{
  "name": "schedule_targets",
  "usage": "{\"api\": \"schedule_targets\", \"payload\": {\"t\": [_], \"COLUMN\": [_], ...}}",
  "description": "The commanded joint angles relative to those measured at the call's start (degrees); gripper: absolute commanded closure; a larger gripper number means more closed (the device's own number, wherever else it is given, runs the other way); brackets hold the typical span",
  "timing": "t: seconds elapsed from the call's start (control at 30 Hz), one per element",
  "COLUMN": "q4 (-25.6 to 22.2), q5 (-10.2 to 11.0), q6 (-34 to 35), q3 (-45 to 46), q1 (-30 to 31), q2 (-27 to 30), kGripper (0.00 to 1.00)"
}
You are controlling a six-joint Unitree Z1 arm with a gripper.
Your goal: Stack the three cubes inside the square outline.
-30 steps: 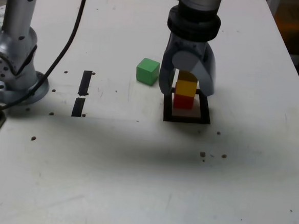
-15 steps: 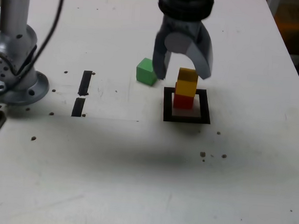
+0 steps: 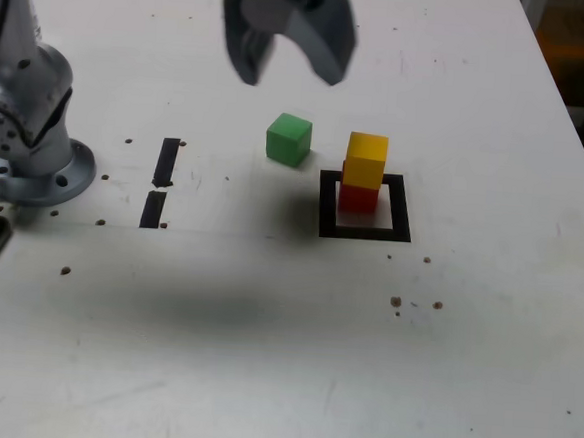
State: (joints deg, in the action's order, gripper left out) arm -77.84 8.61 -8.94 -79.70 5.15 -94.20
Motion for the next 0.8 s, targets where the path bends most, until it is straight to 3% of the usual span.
{"api": "schedule_targets", "payload": {"t": [0.0,0.13,0.33,0.77], "q4": [0.69,2.92,13.28,20.81], "q5": [0.88,1.94,3.46,5.6], "q6": [-0.7,-1.82,-5.59,-10.32], "q3": [1.76,5.78,15.49,20.54], "q1": [-0.06,-0.45,-2.29,-4.88], "q2": [0.82,1.18,0.62,-2.54], "kGripper": [0.18,0.16,0.15,0.15]}}
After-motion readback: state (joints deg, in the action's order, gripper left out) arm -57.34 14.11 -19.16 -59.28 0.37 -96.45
